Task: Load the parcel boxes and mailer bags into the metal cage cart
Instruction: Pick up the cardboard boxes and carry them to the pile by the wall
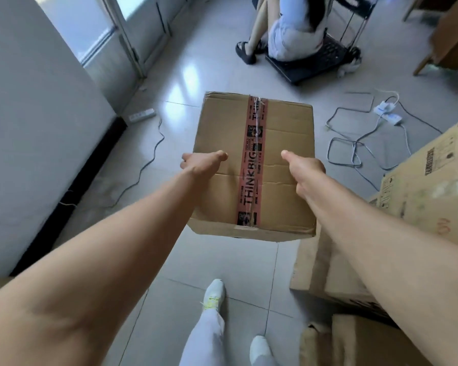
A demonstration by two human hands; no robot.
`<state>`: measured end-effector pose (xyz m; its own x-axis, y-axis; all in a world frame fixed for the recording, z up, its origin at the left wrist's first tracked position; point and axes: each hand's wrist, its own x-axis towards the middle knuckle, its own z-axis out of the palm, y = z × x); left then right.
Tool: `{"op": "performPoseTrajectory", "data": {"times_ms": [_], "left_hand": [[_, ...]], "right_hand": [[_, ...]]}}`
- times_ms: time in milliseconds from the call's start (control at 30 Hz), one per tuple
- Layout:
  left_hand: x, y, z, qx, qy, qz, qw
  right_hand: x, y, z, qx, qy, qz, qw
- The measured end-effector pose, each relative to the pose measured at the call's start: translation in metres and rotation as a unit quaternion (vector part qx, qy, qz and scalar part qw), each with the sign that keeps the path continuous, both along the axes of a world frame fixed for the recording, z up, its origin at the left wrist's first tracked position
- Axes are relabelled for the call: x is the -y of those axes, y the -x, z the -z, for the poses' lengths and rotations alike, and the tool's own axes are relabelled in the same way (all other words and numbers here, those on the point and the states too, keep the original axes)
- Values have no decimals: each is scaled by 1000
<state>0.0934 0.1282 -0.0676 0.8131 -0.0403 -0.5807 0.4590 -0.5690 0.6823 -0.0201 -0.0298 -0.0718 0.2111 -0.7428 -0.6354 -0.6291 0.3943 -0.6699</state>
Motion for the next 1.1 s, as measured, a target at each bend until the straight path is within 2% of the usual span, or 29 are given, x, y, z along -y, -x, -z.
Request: {"op": "performPoseTrajectory", "data": {"times_ms": [200,267,400,667,833,1100], "left_hand": [[-86,50,-104,39,46,-103,993],[-114,64,-126,44,69,-135,987],[-178,93,-156,43,59,-183,980],[-306,133,-176,47,105,-327,938],[-376,159,-177,54,103,-396,911],[-433,188,-175,38,112,-496,860]], "right_hand": [[-62,13,-107,58,41,-112,991],[-85,12,-131,63,55,-145,986],[-138,12,-167,65,75,-215,972],[-265,11,-194,96,91,-327,936],[-338,6,-191,112,77,-381,915],[-411,-12,-187,120,44,-463,877]]}}
